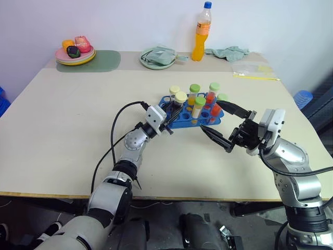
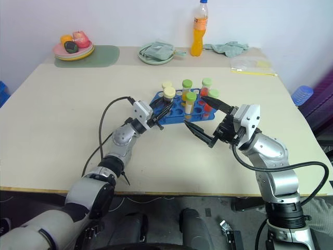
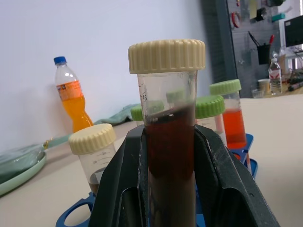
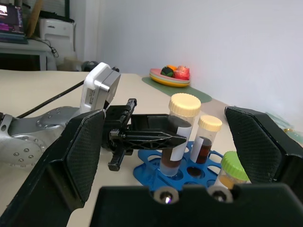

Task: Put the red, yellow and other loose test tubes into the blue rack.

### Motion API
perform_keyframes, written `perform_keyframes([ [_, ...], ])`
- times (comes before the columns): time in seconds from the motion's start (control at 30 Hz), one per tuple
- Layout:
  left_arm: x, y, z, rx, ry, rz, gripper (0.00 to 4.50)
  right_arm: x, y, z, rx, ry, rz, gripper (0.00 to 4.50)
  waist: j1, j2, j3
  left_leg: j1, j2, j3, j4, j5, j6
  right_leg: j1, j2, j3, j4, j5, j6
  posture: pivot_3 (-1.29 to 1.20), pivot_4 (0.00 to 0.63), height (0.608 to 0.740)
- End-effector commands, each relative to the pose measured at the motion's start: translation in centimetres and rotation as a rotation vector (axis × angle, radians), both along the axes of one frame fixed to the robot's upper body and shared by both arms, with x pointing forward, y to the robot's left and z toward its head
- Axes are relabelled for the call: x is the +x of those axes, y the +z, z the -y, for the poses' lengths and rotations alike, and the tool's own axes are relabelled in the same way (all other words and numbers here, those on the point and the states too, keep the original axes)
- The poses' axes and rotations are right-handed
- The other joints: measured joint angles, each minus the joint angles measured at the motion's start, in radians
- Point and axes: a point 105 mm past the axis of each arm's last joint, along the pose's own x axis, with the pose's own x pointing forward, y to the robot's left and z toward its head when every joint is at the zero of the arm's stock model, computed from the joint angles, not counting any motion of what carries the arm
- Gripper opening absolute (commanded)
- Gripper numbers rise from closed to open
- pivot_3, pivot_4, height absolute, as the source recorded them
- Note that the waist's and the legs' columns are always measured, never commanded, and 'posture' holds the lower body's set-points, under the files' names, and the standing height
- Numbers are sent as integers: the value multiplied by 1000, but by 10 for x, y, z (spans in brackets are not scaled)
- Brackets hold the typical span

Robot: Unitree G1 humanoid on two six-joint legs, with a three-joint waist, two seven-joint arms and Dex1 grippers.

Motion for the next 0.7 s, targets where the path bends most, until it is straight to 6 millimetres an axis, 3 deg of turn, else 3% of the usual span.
perform_keyframes([
  [0.03,1,6,0,-21,10,18,758,-4,14,3,-3,-7,59,4500,0,0,0,0,0,0,0,0,0,0,0,0,0,0,0,0,150,740],
  [0.57,6,2,11,-97,-15,-82,758,-6,14,1,-1,-17,55,4500,0,0,0,0,0,0,0,0,0,0,0,0,0,0,0,0,150,740],
  [0.67,12,-1,8,-185,-25,-184,758,-6,14,1,1,-17,53,4500,0,0,0,0,0,0,0,0,0,0,0,0,0,0,0,0,150,740],
  [0.7,14,0,6,-231,-42,-219,1257,-5,13,0,1,-16,53,4500,0,0,0,0,0,0,0,0,0,0,0,0,0,0,0,0,150,740],
])
